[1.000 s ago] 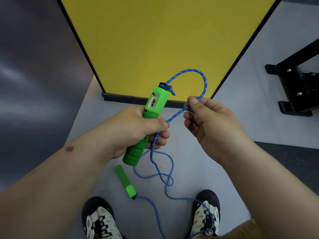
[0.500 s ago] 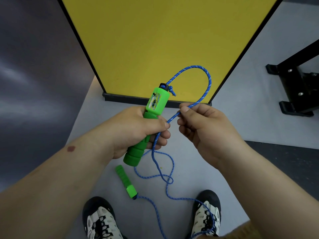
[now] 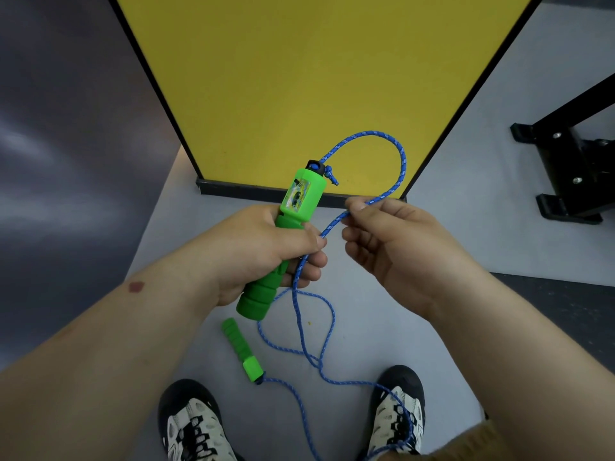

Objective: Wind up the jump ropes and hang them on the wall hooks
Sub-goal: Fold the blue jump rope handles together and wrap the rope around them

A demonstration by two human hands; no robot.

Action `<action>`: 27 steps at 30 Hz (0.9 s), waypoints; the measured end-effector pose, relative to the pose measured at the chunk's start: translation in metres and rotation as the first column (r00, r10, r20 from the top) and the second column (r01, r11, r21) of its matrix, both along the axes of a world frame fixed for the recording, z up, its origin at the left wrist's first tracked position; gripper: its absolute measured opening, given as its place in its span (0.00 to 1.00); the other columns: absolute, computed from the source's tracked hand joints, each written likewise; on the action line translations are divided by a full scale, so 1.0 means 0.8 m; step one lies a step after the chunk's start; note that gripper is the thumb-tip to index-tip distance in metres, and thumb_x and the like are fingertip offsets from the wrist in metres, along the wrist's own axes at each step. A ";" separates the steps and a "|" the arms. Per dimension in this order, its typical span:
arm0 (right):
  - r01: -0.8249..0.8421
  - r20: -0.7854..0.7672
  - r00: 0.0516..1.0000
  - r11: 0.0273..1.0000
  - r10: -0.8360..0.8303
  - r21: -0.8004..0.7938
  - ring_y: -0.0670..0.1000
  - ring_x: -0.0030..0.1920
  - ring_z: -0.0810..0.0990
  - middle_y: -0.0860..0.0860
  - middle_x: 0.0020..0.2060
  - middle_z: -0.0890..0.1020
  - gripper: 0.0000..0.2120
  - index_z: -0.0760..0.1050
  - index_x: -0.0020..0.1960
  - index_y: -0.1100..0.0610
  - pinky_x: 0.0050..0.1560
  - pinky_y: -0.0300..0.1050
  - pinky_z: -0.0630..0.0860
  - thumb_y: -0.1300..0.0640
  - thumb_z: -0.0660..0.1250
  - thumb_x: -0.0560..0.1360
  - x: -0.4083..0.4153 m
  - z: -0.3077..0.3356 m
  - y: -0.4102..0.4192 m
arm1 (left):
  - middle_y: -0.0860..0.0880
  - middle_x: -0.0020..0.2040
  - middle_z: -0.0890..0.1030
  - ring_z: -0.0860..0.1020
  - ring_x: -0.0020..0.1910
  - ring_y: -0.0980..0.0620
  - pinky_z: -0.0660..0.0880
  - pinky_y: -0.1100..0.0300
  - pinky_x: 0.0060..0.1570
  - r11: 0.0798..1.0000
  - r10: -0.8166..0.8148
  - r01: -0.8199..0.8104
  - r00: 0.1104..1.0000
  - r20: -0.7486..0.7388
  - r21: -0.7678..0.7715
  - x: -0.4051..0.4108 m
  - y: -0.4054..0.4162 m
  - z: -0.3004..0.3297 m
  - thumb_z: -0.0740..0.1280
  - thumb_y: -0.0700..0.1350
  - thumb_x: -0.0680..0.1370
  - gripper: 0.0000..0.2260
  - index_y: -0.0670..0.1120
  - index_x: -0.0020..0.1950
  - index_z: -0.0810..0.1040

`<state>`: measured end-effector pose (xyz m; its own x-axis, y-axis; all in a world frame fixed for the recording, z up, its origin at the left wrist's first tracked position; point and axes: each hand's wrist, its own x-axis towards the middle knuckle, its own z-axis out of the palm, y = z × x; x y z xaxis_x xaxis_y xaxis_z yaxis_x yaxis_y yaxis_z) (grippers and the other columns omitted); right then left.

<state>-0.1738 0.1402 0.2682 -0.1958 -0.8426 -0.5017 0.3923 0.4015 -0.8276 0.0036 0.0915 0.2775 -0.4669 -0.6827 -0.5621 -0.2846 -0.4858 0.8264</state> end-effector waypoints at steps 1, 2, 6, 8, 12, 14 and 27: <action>-0.046 -0.007 0.999 0.999 0.046 0.006 0.49 0.39 0.80 0.53 0.40 0.83 0.07 0.82 0.53 0.61 0.42 0.41 0.79 0.59 0.70 0.79 0.003 -0.001 0.002 | 0.43 0.38 0.84 0.83 0.37 0.47 0.82 0.54 0.42 1.000 0.001 -0.001 1.000 -0.001 0.000 0.000 0.000 0.000 0.70 0.39 0.79 0.02 0.41 0.49 0.79; -0.089 -0.019 0.996 0.996 0.090 0.011 0.49 0.39 0.80 0.53 0.40 0.84 0.08 0.82 0.54 0.62 0.42 0.41 0.79 0.59 0.70 0.79 0.006 -0.003 0.003 | 0.43 0.38 0.84 0.83 0.37 0.48 0.82 0.54 0.43 1.000 0.001 -0.001 1.000 -0.002 -0.001 -0.001 0.000 0.000 0.70 0.39 0.79 0.02 0.41 0.49 0.79; -0.183 -0.068 0.980 0.983 0.185 0.023 0.48 0.41 0.81 0.55 0.42 0.84 0.08 0.81 0.55 0.62 0.44 0.41 0.80 0.59 0.69 0.79 0.011 -0.005 0.007 | 0.43 0.39 0.84 0.83 0.37 0.47 0.83 0.51 0.46 1.000 -0.009 0.009 1.000 0.002 -0.010 0.000 0.000 -0.001 0.69 0.39 0.79 0.02 0.40 0.49 0.79; -0.161 -0.073 0.984 0.987 0.162 0.020 0.48 0.41 0.82 0.54 0.41 0.84 0.08 0.82 0.54 0.62 0.44 0.41 0.80 0.59 0.69 0.78 0.009 -0.004 0.006 | 0.43 0.39 0.84 0.83 0.37 0.48 0.83 0.53 0.44 1.000 -0.007 0.008 1.000 0.004 -0.007 0.000 0.001 -0.001 0.70 0.39 0.79 0.02 0.40 0.49 0.80; -0.070 -0.061 0.996 0.998 0.071 0.005 0.49 0.40 0.82 0.53 0.38 0.84 0.06 0.82 0.53 0.62 0.42 0.41 0.80 0.60 0.70 0.78 0.006 -0.003 0.003 | 0.43 0.39 0.84 0.83 0.37 0.48 0.82 0.55 0.41 1.000 -0.014 0.014 1.000 0.012 -0.002 0.001 0.000 0.000 0.70 0.40 0.79 0.03 0.41 0.50 0.79; -0.014 -0.052 0.999 1.000 0.014 -0.005 0.49 0.40 0.81 0.53 0.38 0.83 0.06 0.82 0.51 0.62 0.42 0.41 0.79 0.60 0.70 0.78 0.003 -0.002 0.002 | 0.44 0.40 0.84 0.83 0.37 0.48 0.82 0.55 0.41 1.000 -0.015 0.015 1.000 0.015 -0.001 0.001 0.000 -0.001 0.70 0.40 0.79 0.03 0.41 0.50 0.79; 0.032 -0.013 0.999 0.999 -0.032 -0.030 0.50 0.39 0.81 0.54 0.39 0.83 0.06 0.80 0.48 0.60 0.43 0.42 0.79 0.57 0.70 0.79 -0.006 0.002 -0.002 | 0.43 0.40 0.85 0.84 0.37 0.48 0.83 0.51 0.47 1.000 -0.012 0.012 1.000 0.022 -0.011 0.000 0.000 -0.001 0.70 0.40 0.79 0.04 0.40 0.50 0.79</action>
<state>-0.1786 0.1389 0.2695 -0.2298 -0.8503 -0.4735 0.3929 0.3640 -0.8445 0.0033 0.0916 0.2767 -0.4623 -0.6836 -0.5649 -0.3086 -0.4731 0.8252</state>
